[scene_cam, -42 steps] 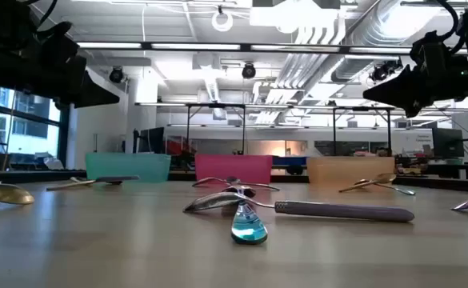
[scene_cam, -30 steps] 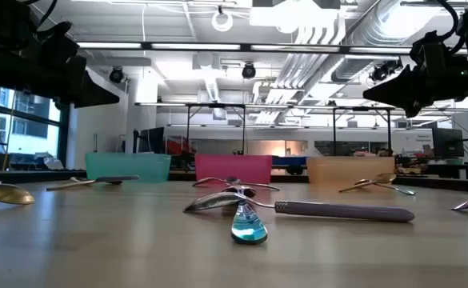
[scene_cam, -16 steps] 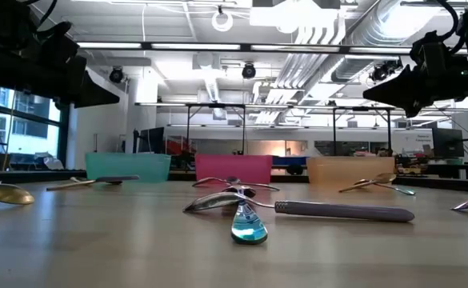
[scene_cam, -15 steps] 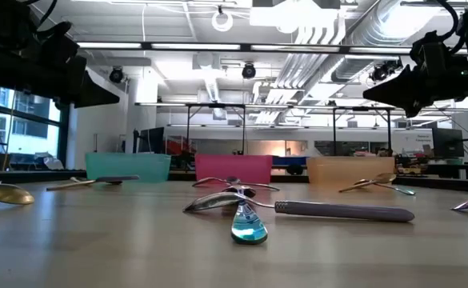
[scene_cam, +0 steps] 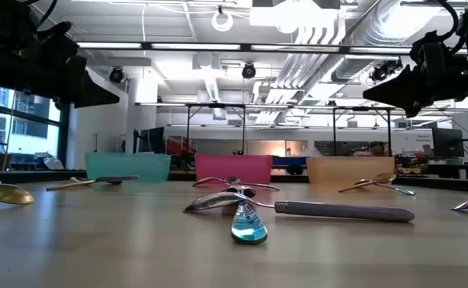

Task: Sort silverware by color (type)

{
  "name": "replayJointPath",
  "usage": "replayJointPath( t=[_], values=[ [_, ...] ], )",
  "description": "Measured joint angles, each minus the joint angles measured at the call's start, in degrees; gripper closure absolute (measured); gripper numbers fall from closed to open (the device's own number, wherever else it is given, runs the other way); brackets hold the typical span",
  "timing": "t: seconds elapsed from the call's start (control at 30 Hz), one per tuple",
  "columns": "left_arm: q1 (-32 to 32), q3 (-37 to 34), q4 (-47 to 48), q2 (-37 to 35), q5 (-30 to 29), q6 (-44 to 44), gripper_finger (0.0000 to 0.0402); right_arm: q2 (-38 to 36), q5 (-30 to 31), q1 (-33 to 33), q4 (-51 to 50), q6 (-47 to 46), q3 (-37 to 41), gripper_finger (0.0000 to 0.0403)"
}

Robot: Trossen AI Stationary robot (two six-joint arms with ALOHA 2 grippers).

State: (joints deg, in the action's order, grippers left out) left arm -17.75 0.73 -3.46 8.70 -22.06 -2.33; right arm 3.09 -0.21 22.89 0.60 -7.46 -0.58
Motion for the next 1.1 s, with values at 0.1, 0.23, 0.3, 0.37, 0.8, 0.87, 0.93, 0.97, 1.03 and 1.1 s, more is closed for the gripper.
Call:
replayJointPath(
  t=[0.1, 0.23, 0.3, 0.37, 0.8, 0.87, 0.93, 0.97, 1.03, 1.1],
  values=[
    [0.0, -0.02, 0.01, 0.0, 0.01, 0.0, 0.0401, 0.0, 0.0, 0.0, 0.02, 0.0, 0.02, 0.0402],
    [0.01, -0.02, 0.02, 0.01, 0.0, 0.0, 0.0401, -0.01, 0.0, 0.0, 0.0, -0.02, 0.02, 0.0402],
    [0.0, 0.0, 0.0, -0.01, 0.0, 0.0, 0.0401, -0.02, 0.0, 0.0, 0.02, 0.0, 0.02, 0.0402],
    [0.0, -0.01, 0.02, -0.01, 0.01, 0.0, 0.0401, -0.01, 0.03, -0.01, 0.01, -0.01, 0.01, 0.0402],
    [0.0, 0.0, 0.0, 0.0, 0.02, 0.0, 0.0402, -0.11, 2.27, -0.02, 0.66, -1.82, 0.02, 0.0402],
    [0.01, 0.0, 0.02, -0.01, 0.02, 0.0, 0.0401, -0.09, 2.03, -0.04, 0.74, -6.34, 0.02, 0.0402],
    [-0.01, -0.02, 0.0, -0.01, 0.02, 0.0, 0.0401, -0.1, 2.04, -0.04, 1.02, -11.53, 0.02, 0.0402],
    [0.01, 0.0, 0.01, 0.01, 0.02, 0.0, 0.0401, -0.09, 2.11, -0.04, 1.42, -13.11, 0.02, 0.0402],
    [0.01, -0.01, 0.0, 0.01, 0.01, 0.0, 0.0402, -0.09, 2.87, -0.04, 3.53, -12.14, 0.0, 0.0402],
    [0.01, -0.01, 0.0, 0.0, 0.01, 0.0, 0.0402, -0.13, 3.1, -0.04, 5.95, -11.81, 0.02, 0.0402]
  ],
)
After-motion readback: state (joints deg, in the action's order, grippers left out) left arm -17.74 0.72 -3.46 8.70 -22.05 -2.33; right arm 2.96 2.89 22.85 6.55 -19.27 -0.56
